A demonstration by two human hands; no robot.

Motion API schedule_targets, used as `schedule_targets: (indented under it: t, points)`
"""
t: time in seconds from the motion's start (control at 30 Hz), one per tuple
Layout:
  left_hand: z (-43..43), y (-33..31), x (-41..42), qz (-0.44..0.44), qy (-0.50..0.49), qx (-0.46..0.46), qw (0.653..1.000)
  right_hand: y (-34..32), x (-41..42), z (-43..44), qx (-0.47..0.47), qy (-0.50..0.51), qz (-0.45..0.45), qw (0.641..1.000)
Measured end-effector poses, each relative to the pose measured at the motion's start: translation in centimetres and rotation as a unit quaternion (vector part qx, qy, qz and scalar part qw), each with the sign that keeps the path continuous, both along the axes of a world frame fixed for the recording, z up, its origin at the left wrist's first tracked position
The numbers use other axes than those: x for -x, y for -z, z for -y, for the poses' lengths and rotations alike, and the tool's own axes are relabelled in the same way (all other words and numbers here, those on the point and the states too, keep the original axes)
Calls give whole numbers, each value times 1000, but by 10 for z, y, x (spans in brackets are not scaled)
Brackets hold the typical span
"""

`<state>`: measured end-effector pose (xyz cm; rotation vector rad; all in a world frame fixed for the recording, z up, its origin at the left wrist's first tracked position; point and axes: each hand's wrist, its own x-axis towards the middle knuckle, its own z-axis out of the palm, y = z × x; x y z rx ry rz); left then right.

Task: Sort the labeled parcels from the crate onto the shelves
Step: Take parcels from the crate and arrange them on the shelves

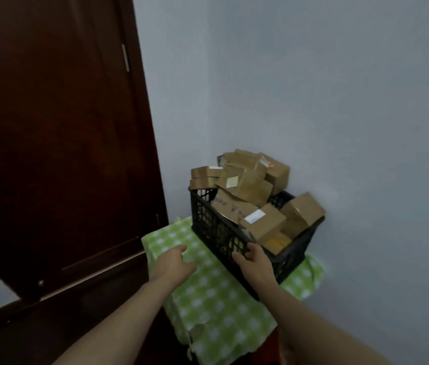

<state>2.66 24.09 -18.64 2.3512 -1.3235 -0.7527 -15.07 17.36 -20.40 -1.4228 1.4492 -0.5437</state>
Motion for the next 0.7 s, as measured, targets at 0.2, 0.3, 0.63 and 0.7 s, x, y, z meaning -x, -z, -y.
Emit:
schedule_targets:
  t: [0.2,0.3,0.63,0.7]
  points:
    - [108,-1,32,-29,32,24,999,6,44,66,24,65,0,998]
    - [172,-6,33,-66,25,65,995,-1,51,112,52,92,1,994]
    - [366,-44,0,-73,25,181,981,-42,2,306,142,101,-31,984]
    - [400,-46,-6,-59,42,182,981,-45,-10,336,130,79,-39,988]
